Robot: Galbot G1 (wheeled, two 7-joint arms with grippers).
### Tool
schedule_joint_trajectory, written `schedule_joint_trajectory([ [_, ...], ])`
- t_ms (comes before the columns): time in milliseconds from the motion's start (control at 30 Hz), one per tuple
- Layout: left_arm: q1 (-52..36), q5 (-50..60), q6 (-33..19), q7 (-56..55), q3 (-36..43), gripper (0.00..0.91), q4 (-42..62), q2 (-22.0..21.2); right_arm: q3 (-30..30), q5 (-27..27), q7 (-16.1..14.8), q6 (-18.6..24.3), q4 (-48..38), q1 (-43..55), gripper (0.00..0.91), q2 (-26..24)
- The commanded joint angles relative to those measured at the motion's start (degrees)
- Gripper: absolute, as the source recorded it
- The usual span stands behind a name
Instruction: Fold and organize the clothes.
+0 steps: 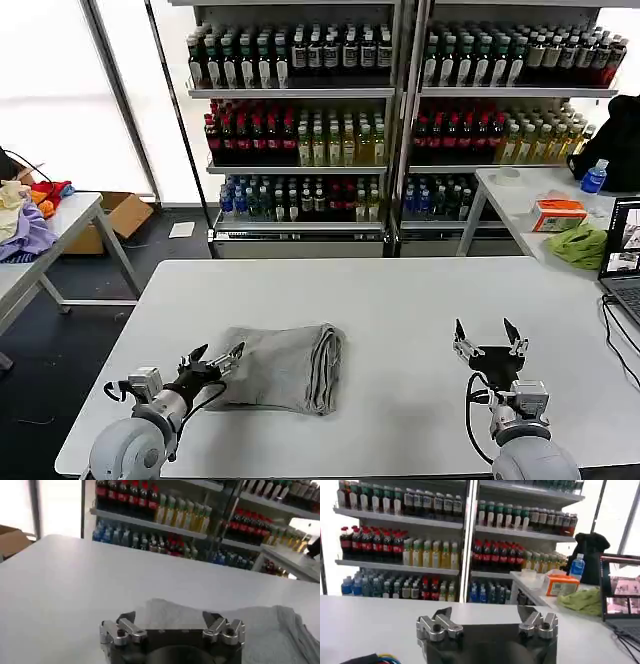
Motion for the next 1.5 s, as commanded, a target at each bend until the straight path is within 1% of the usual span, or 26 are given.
schedule_joint_trajectory([
  [33, -0.2, 3.0, -0.2, 1.3, 0.8, 0.907, 3.4, -0.8, 0.0, 0.0, 0.0, 0.1, 0.0, -0.1, 0.907, 0.0],
  [233, 0.0, 4.0, -0.5, 2.2, 1.0, 0.907, 5.2, -0.9, 0.2, 0.1, -0.1, 0.2, -0.2, -0.1, 0.907, 0.0],
  [300, 0.4, 4.1, -0.6, 2.4, 1.0, 0.615, 5.2, -1.0, 0.2, 0.2, -0.1, 0.2, -0.4, 0.1, 0.907, 0.0],
  [333, 0.6, 4.1, -0.8, 2.5, 1.0, 0.060, 5.1, -1.0, 0.2, 0.2, -0.1, 0.2, -0.5, 0.2, 0.907, -0.1],
  [367, 0.8, 4.2, -1.0, 2.7, 1.1, 0.010, 5.1, -1.1, 0.2, 0.2, -0.1, 0.2, -0.6, 0.3, 0.907, -0.1],
  [600, 1.1, 4.9, -1.4, 3.1, 1.5, 0.000, 4.4, -2.0, -0.1, 0.2, 0.0, 0.0, -0.8, 1.0, 0.907, -0.1],
  [867, 0.8, 5.7, -1.9, 3.3, 1.3, 0.000, 4.5, -2.1, -0.1, 0.3, 0.1, -0.5, -0.8, 1.7, 0.907, -0.3],
  [1067, 1.1, 5.7, -2.6, 3.3, -1.7, 0.000, 4.2, -1.5, -0.3, 0.6, 0.3, -0.7, -1.3, 2.9, 0.907, -0.5],
  [1167, 2.3, 4.3, -2.7, 3.7, -5.9, 0.000, 3.5, 1.1, -0.5, 0.8, 0.3, -0.8, -1.7, 4.0, 0.907, -0.6],
  [1200, 3.2, 3.4, -2.7, 4.4, -9.1, 0.000, 3.4, 3.3, -0.5, 1.0, 0.4, -0.9, -1.8, 4.6, 0.907, -0.6],
  [1267, 4.7, 2.4, -2.9, 5.3, -14.0, 0.000, 3.7, 6.4, -0.7, 1.2, 0.5, -1.1, -1.8, 5.0, 0.907, -0.7],
  [1300, 6.1, 1.8, -3.1, 6.0, -17.8, 0.000, 4.0, 8.9, -0.9, 1.4, 0.5, -1.1, -1.8, 5.2, 0.907, -0.7],
  [1333, 6.8, 1.4, -3.2, 6.8, -20.4, 0.000, 4.8, 10.0, -1.0, 1.4, 0.5, -1.1, -1.9, 5.4, 0.907, -0.7],
  [1367, 8.3, 0.5, -3.2, 7.7, -24.9, 0.000, 5.3, 12.4, -1.1, 1.5, 0.5, -1.0, -2.2, 5.6, 0.907, -0.7],
  [1500, 12.1, 0.1, -4.7, 10.3, -34.5, 0.000, 9.2, 20.0, -1.7, 1.5, 0.5, -0.7, -3.2, 6.2, 0.907, -0.4],
])
